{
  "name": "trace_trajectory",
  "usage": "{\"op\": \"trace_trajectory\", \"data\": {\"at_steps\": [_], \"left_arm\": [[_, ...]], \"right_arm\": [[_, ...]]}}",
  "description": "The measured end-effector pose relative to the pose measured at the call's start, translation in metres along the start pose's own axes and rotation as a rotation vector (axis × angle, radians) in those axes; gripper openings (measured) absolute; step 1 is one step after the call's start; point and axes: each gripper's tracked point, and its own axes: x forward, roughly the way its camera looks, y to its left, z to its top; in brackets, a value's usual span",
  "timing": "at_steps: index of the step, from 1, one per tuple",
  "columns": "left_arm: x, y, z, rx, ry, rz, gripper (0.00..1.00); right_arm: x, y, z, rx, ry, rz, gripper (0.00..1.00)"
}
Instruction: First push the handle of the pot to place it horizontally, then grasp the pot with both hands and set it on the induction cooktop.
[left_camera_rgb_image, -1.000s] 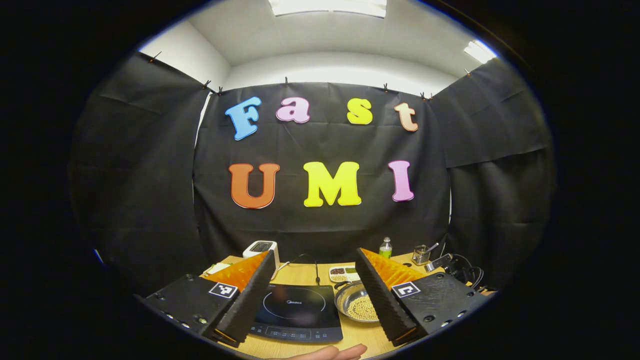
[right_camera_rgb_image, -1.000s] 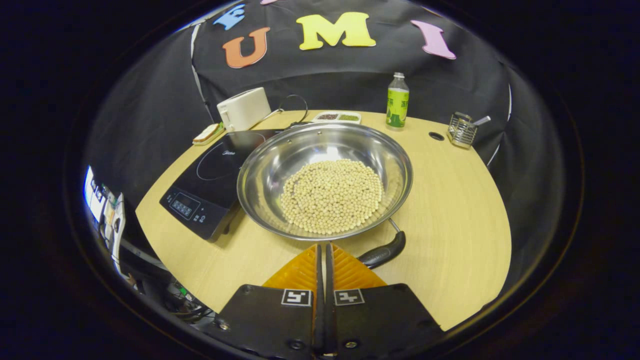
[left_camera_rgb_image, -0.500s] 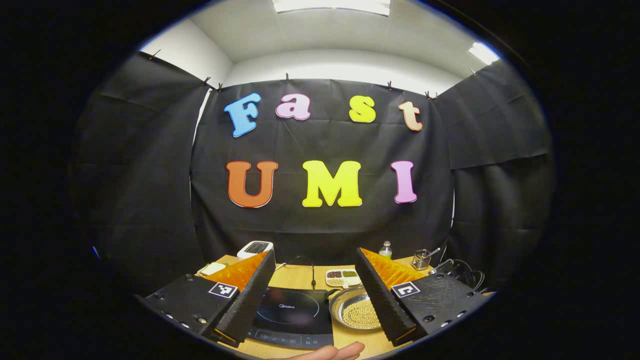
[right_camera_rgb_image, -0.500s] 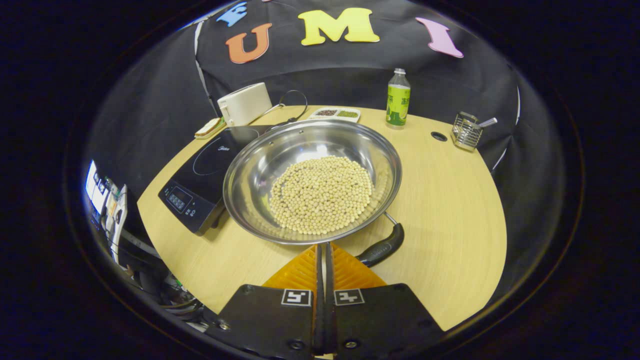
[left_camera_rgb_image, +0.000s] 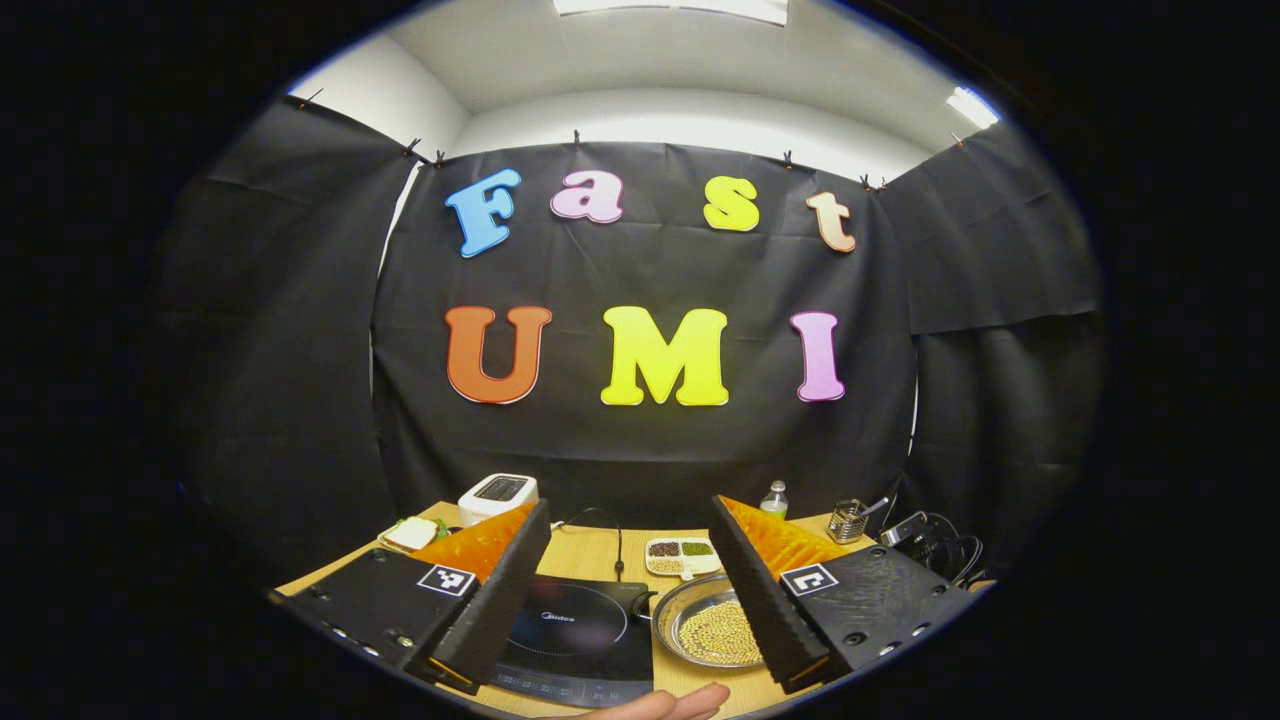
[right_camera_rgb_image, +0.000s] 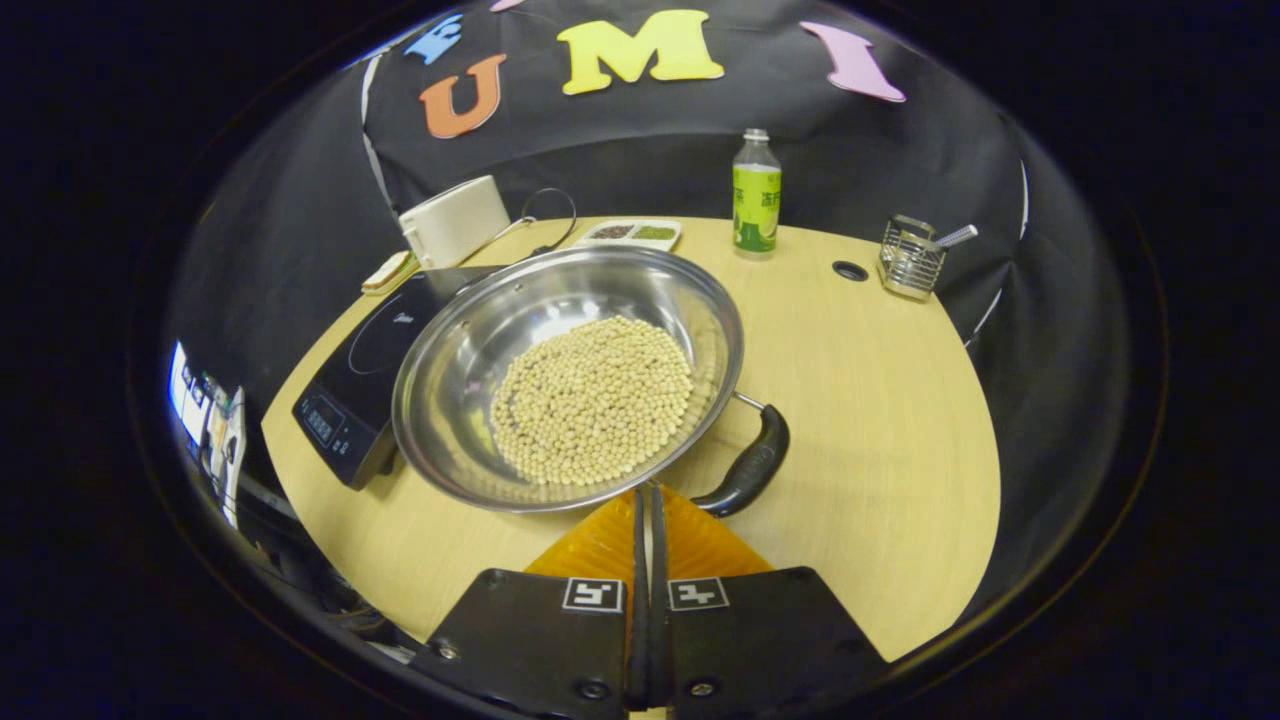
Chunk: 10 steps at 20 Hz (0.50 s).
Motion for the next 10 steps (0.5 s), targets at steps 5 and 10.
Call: {"op": "trace_trajectory", "data": {"at_steps": [5, 10], "left_arm": [[0.024, -0.003, -0.03, -0.018, 0.058, -0.018, 0.95], [0.045, 0.006, -0.059, -0.055, 0.129, -0.006, 0.95]], "right_arm": [[0.011, -0.027, 0.019, 0.053, -0.041, -0.053, 0.01], [0.02, -0.043, 0.033, 0.042, -0.063, -0.113, 0.04]]}}
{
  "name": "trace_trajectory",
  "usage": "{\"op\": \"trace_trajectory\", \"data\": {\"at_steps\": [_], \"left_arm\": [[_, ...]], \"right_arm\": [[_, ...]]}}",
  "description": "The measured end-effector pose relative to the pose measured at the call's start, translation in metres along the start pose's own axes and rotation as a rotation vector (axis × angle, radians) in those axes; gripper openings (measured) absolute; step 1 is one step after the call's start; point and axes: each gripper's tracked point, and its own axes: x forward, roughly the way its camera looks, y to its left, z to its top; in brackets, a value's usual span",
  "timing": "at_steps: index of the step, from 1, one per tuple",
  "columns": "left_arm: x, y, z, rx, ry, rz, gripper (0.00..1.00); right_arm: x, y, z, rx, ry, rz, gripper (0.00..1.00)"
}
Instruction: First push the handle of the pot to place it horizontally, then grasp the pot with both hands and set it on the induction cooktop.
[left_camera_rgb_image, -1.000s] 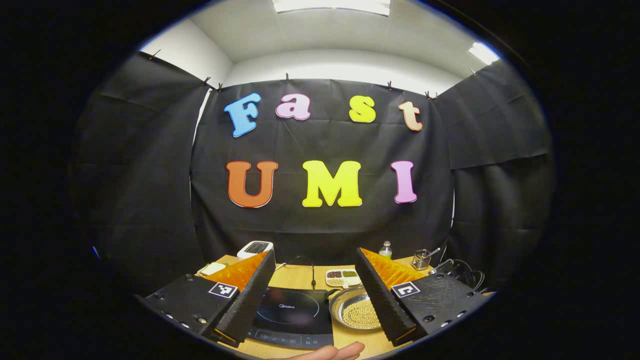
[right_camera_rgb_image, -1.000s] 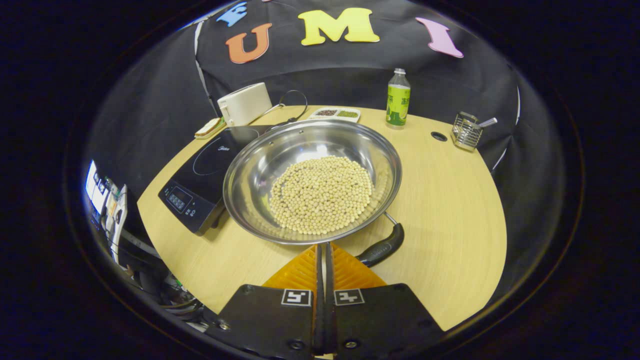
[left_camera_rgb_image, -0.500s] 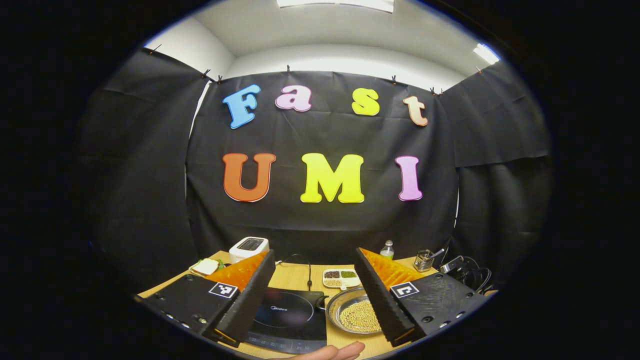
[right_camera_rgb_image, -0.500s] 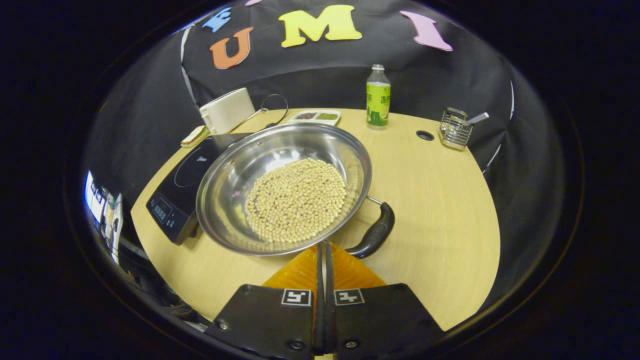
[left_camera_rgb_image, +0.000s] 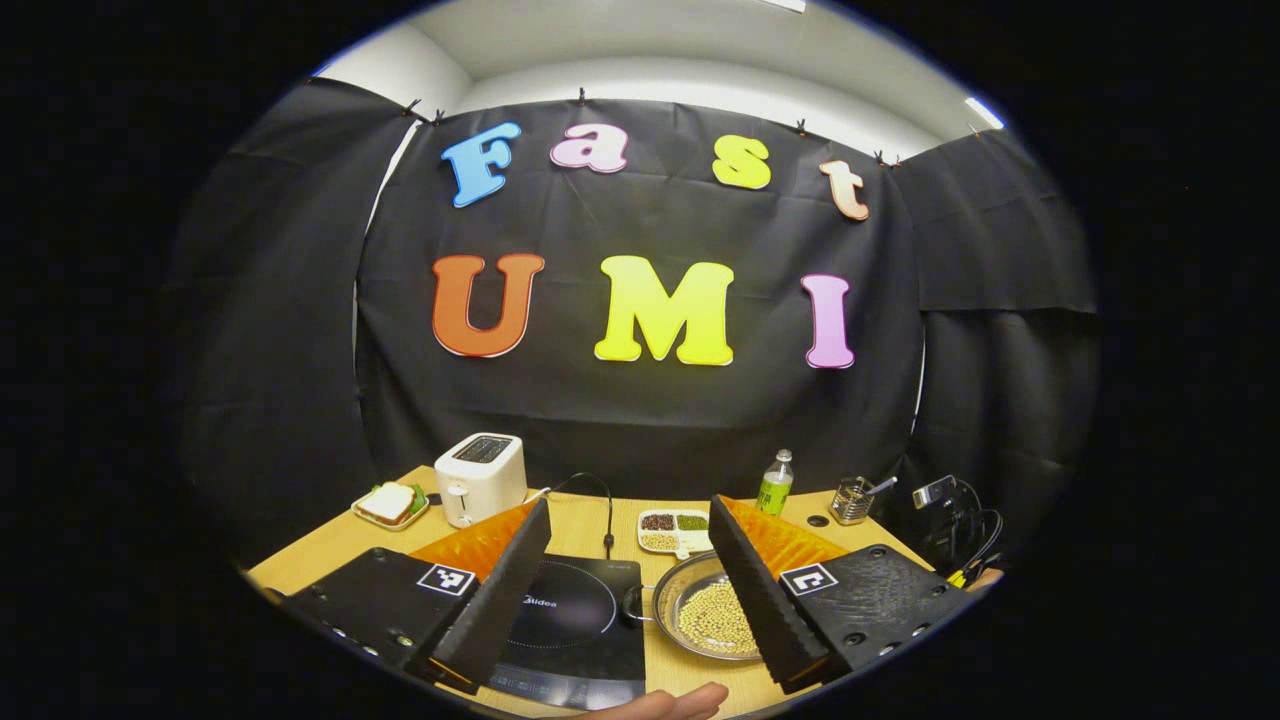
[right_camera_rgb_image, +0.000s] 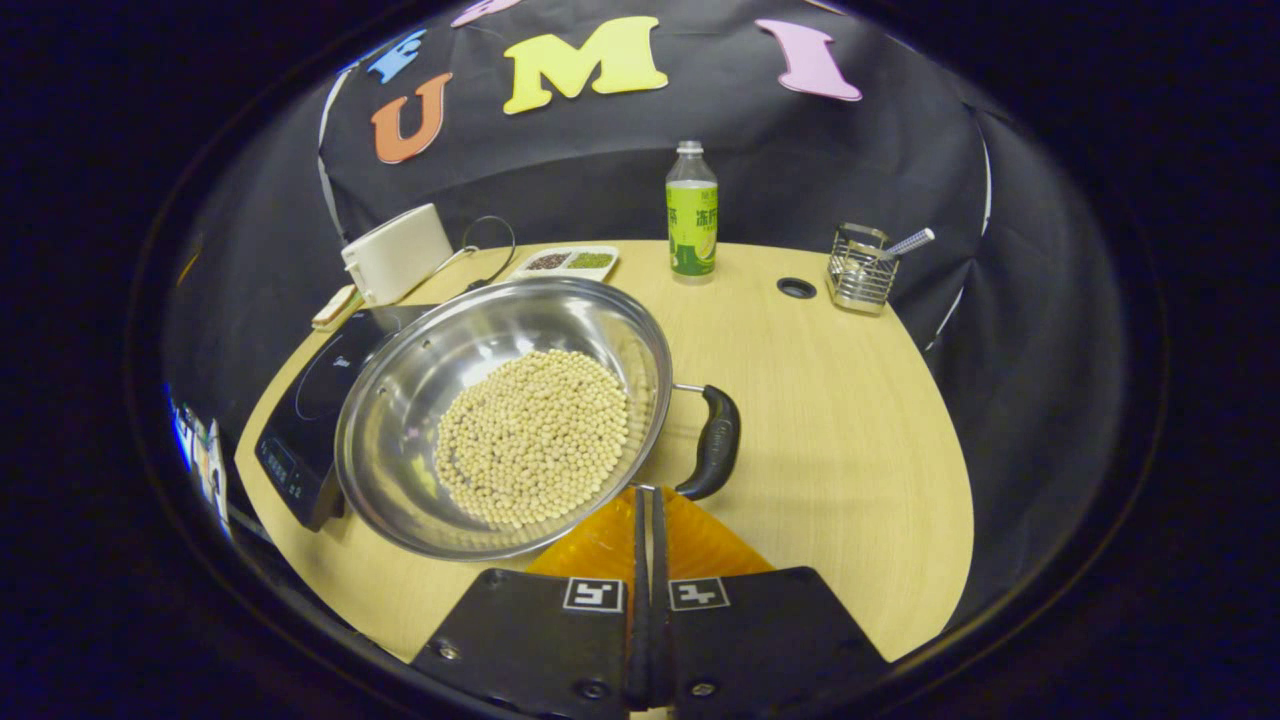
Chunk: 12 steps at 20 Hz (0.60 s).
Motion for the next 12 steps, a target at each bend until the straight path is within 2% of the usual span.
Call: {"op": "trace_trajectory", "data": {"at_steps": [4, 5, 6, 10, 12], "left_arm": [[0.023, -0.001, -0.037, -0.015, 0.095, -0.012, 0.95], [0.028, -0.001, -0.047, -0.016, 0.123, -0.015, 0.95], [0.033, -0.002, -0.059, -0.018, 0.154, -0.021, 0.95], [0.055, -0.008, -0.098, -0.049, 0.254, -0.04, 0.95], [0.064, -0.01, -0.114, -0.059, 0.291, -0.043, 0.95]], "right_arm": [[0.002, -0.006, 0.009, 0.013, -0.034, -0.014, 0.04], [0.001, -0.007, 0.009, 0.023, -0.04, -0.017, 0.01], [-0.001, -0.009, 0.011, 0.03, -0.056, -0.028, 0.04], [-0.021, -0.018, 0.024, 0.01, -0.141, -0.081, 0.04], [-0.032, -0.015, 0.031, -0.002, -0.176, -0.075, 0.05]]}}
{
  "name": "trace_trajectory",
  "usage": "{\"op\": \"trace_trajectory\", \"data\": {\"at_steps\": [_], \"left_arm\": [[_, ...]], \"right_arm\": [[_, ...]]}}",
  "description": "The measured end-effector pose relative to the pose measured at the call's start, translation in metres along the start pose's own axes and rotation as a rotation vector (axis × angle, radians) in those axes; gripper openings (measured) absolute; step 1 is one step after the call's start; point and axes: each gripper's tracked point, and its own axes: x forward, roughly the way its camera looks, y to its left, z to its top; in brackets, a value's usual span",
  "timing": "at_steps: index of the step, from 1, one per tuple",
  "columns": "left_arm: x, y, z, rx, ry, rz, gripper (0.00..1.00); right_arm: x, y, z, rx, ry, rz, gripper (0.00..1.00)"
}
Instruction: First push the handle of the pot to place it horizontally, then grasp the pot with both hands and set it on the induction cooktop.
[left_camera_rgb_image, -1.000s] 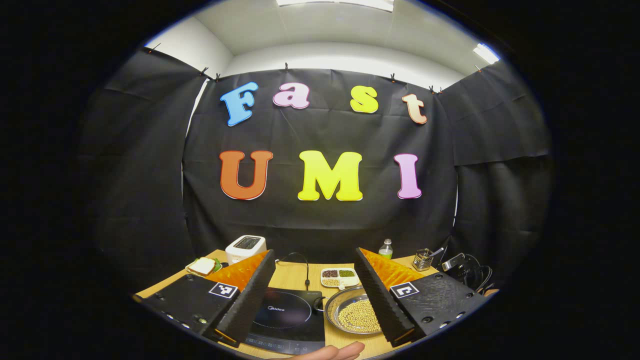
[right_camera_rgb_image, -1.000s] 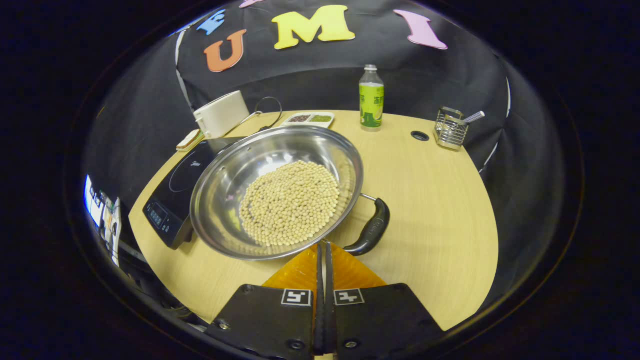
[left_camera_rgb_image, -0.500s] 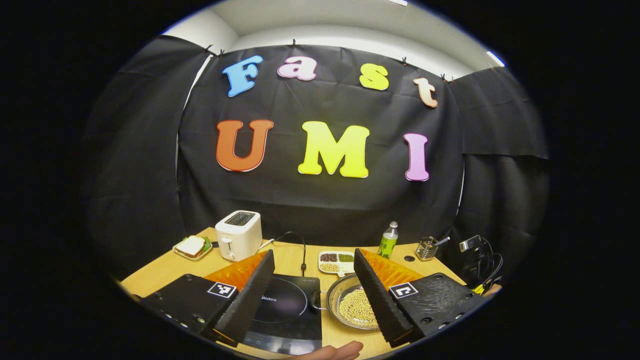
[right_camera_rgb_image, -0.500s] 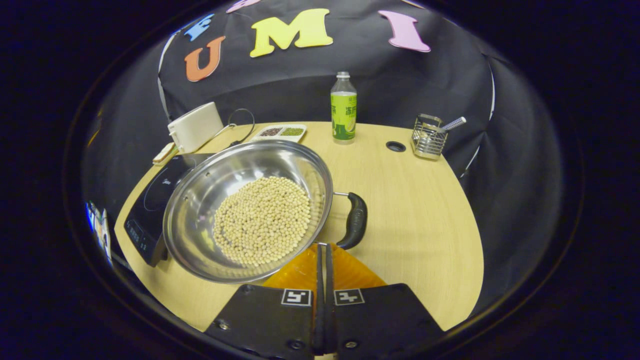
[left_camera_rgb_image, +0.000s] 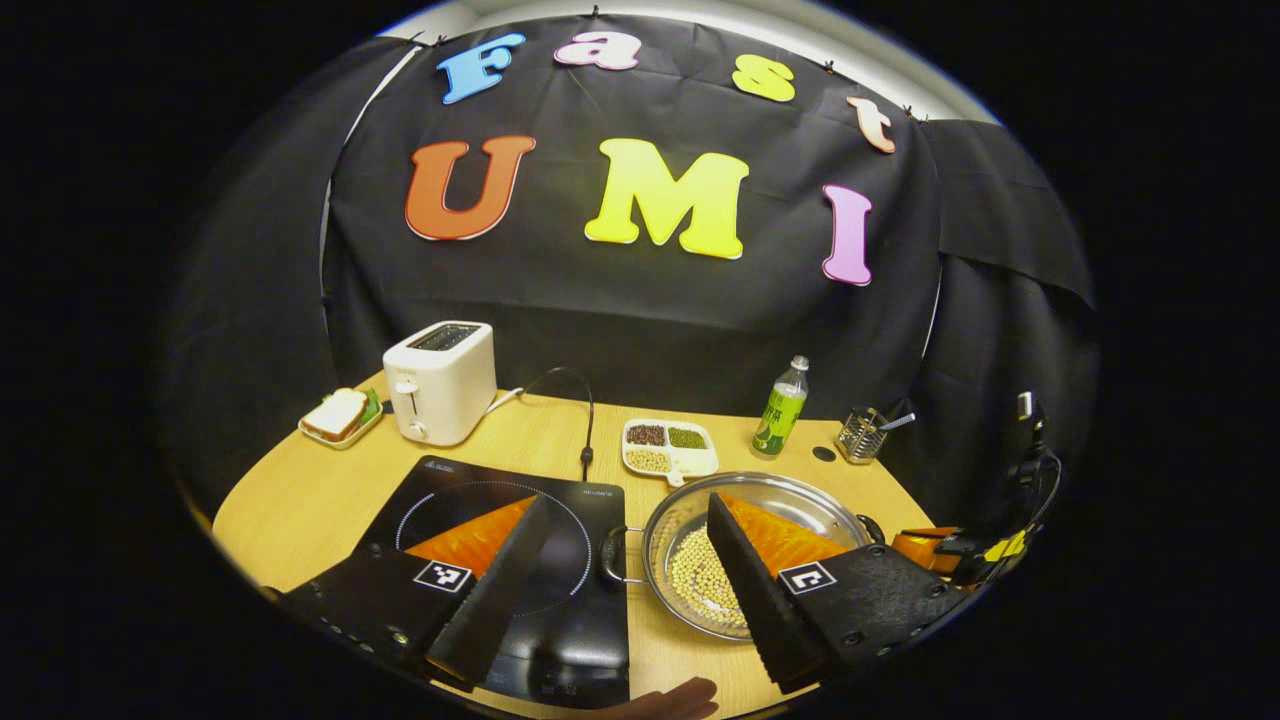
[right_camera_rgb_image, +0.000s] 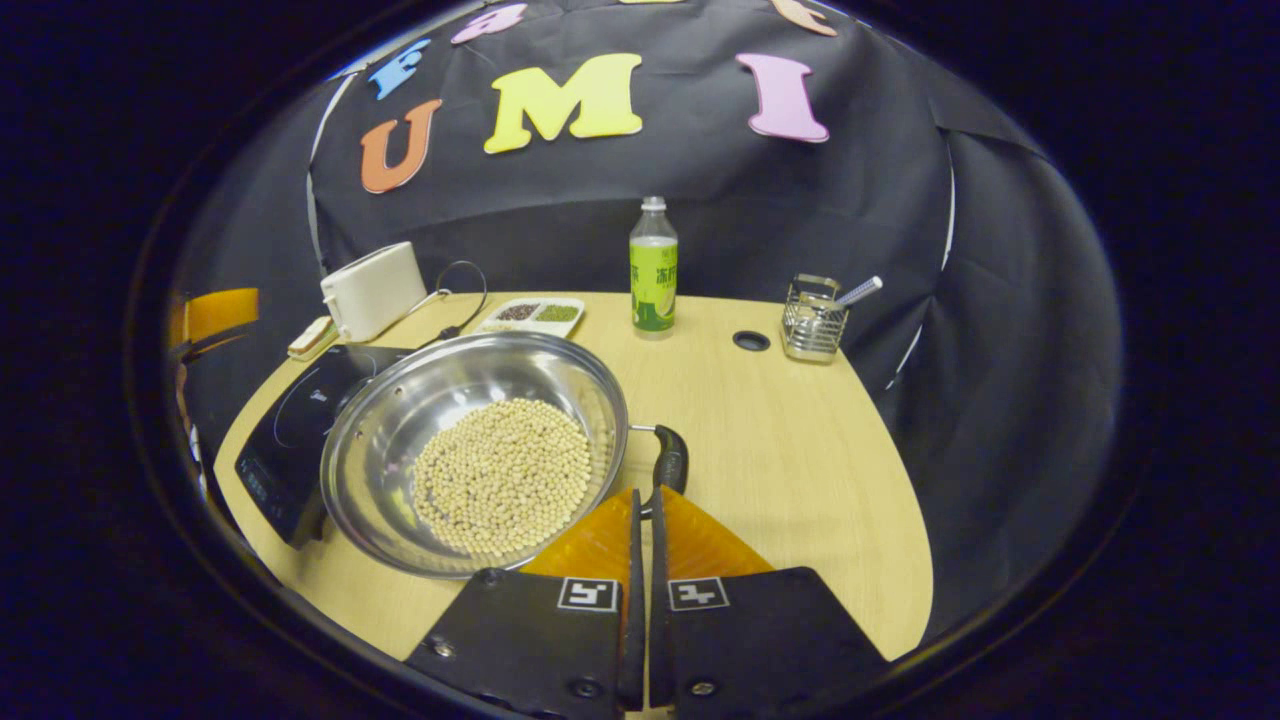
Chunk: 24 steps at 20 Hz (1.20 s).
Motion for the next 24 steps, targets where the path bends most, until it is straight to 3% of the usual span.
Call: {"op": "trace_trajectory", "data": {"at_steps": [2, 3, 7, 10, 16, 20, 21, 22, 23, 24], "left_arm": [[0.011, 0.0, -0.012, 0.0, 0.033, -0.001, 0.96], [0.018, 0.0, -0.019, 0.001, 0.051, -0.003, 0.96], [0.039, -0.007, -0.045, 0.023, 0.121, -0.017, 0.96], [0.054, -0.012, -0.061, 0.033, 0.17, -0.021, 0.95], [0.082, -0.002, -0.088, 0.057, 0.259, 0.024, 0.96], [0.093, -0.003, -0.103, 0.049, 0.345, 0.025, 0.94], [0.094, -0.005, -0.098, 0.055, 0.334, 0.018, 0.9], [0.098, -0.005, -0.098, 0.061, 0.338, 0.022, 0.77], [0.1, 0.0, -0.101, 0.076, 0.347, 0.044, 0.84], [0.1, 0.003, -0.101, 0.097, 0.347, 0.055, 0.83]], "right_arm": [[-0.005, 0.003, 0.006, 0.002, -0.024, 0.015, 0.14], [-0.006, 0.003, 0.012, 0.004, -0.04, 0.014, 0.27], [0.008, -0.008, 0.023, 0.019, -0.072, -0.062, 0.94], [0.029, -0.005, 0.015, 0.063, -0.033, -0.065, 0.98], [0.071, -0.004, 0.005, 0.085, 0.014, -0.086, 0.97], [0.084, 0.001, -0.001, 0.08, 0.03, -0.048, 0.97], [0.085, -0.003, -0.001, 0.073, 0.031, -0.052, 0.97], [0.085, -0.004, 0.0, 0.068, 0.03, -0.052, 0.97], [0.085, -0.003, 0.0, 0.069, 0.033, -0.045, 0.96], [0.084, -0.003, -0.002, 0.076, 0.041, -0.036, 0.95]]}}
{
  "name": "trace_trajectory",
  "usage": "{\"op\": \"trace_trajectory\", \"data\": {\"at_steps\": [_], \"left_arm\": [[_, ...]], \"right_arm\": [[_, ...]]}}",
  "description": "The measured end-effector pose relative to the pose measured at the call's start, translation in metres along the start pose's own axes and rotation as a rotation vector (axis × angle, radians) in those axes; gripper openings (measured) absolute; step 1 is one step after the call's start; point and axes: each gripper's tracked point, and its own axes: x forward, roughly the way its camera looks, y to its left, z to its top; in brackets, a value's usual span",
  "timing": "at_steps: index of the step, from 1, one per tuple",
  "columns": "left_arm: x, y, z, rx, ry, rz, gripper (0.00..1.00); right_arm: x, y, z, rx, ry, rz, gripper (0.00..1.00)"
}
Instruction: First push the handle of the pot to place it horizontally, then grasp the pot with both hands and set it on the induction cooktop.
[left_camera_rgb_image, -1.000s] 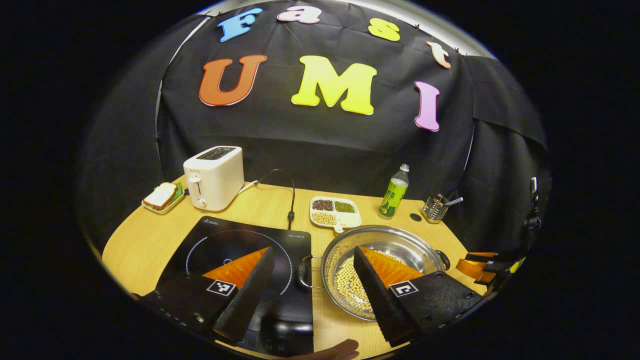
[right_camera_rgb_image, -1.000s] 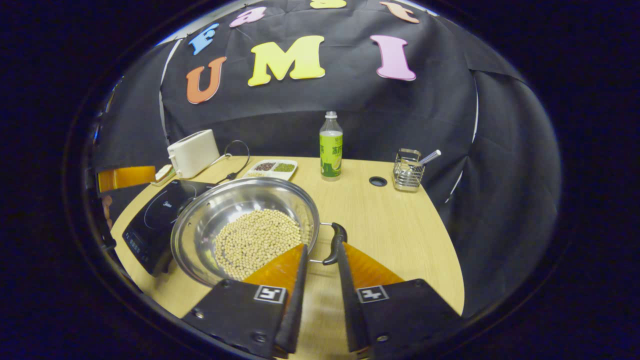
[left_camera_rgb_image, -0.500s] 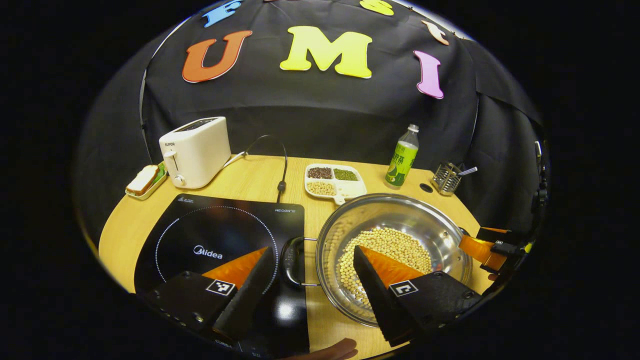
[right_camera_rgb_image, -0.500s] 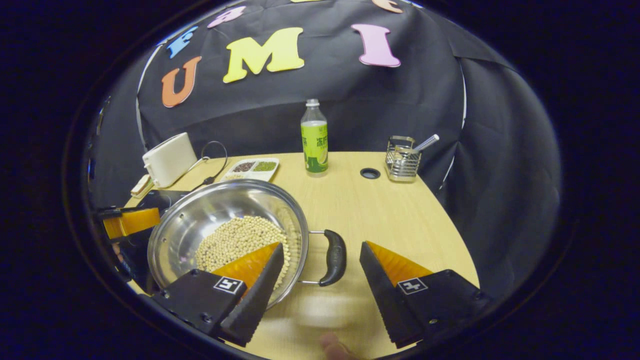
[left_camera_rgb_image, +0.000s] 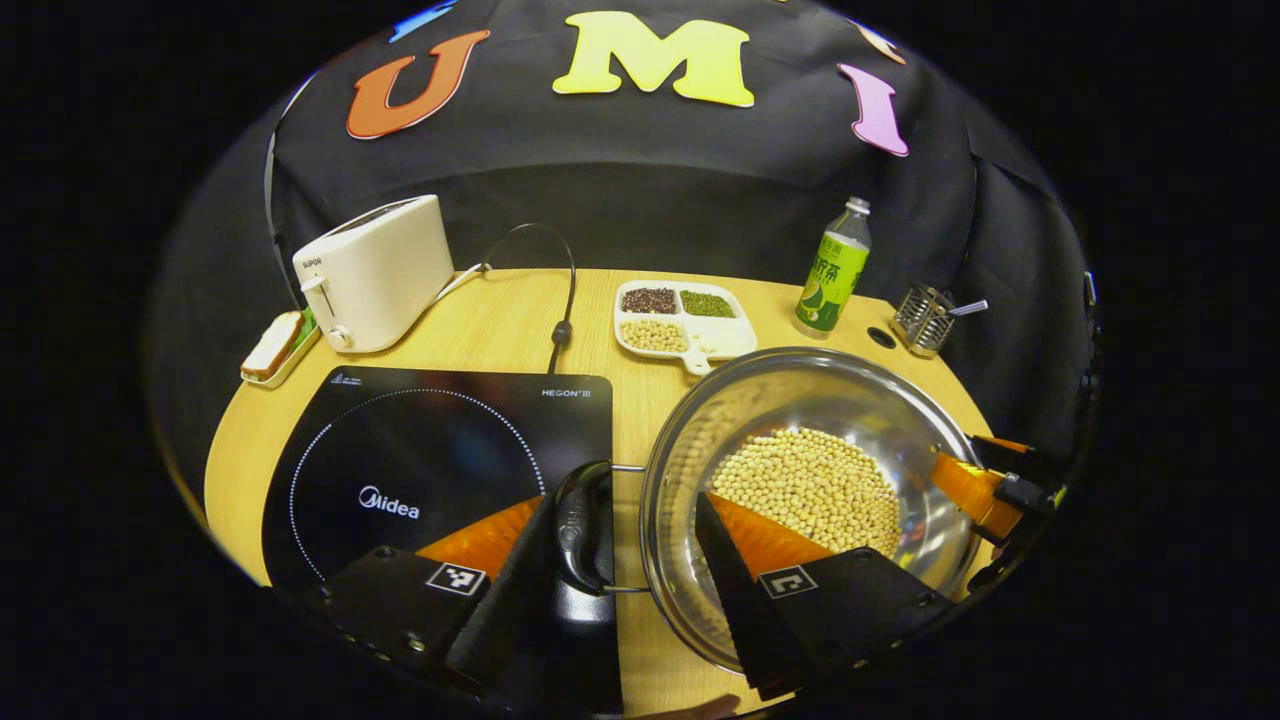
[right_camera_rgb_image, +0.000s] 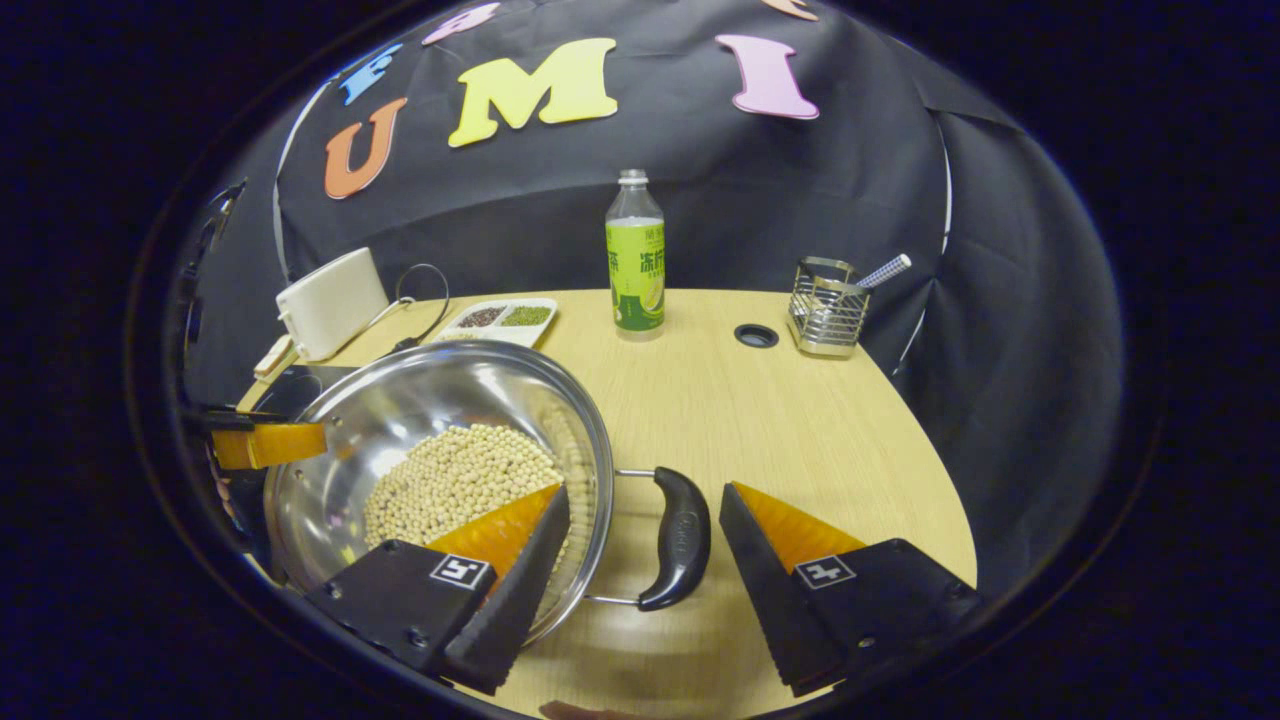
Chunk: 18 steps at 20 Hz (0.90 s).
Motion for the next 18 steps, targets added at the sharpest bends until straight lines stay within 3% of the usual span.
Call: {"op": "trace_trajectory", "data": {"at_steps": [1, 2, 3, 4, 5, 6, 12, 13, 14, 15, 18], "left_arm": [[0.001, 0.001, 0.001, 0.012, -0.003, 0.01, 0.77], [0.002, 0.002, 0.0, 0.015, -0.001, 0.021, 0.88], [0.002, 0.002, 0.0, 0.014, -0.005, 0.02, 0.7], [-0.001, 0.004, -0.001, 0.021, -0.002, 0.027, 0.7], [-0.003, 0.005, 0.0, 0.021, -0.009, 0.022, 0.55], [0.001, 0.005, -0.001, 0.027, -0.009, 0.016, 0.64], [-0.014, -0.008, -0.01, 0.032, -0.007, -0.046, 0.58], [-0.019, -0.011, -0.011, 0.034, -0.016, -0.055, 0.65], [-0.025, -0.015, -0.01, 0.041, -0.026, -0.063, 0.65], [-0.032, -0.018, -0.01, 0.042, -0.037, -0.068, 0.56], [-0.052, -0.025, 0.001, 0.048, -0.079, -0.083, 0.56]], "right_arm": [[0.001, 0.0, -0.001, 0.01, 0.011, 0.005, 0.93], [0.002, -0.002, -0.003, 0.022, 0.025, 0.001, 0.87], [0.003, -0.003, -0.005, 0.034, 0.037, -0.001, 0.88], [0.001, -0.001, -0.007, 0.047, 0.048, 0.009, 0.83], [0.0, 0.0, -0.007, 0.061, 0.055, 0.007, 0.77], [0.001, -0.001, -0.007, 0.065, 0.061, -0.002, 0.72], [-0.024, -0.01, -0.014, 0.102, 0.071, -0.051, 0.63], [-0.033, -0.013, -0.013, 0.106, 0.061, -0.056, 0.62], [-0.041, -0.016, -0.013, 0.107, 0.052, -0.06, 0.63], [-0.05, -0.017, -0.013, 0.106, 0.048, -0.063, 0.61], [-0.076, -0.022, -0.006, 0.101, 0.018, -0.077, 0.6]]}}
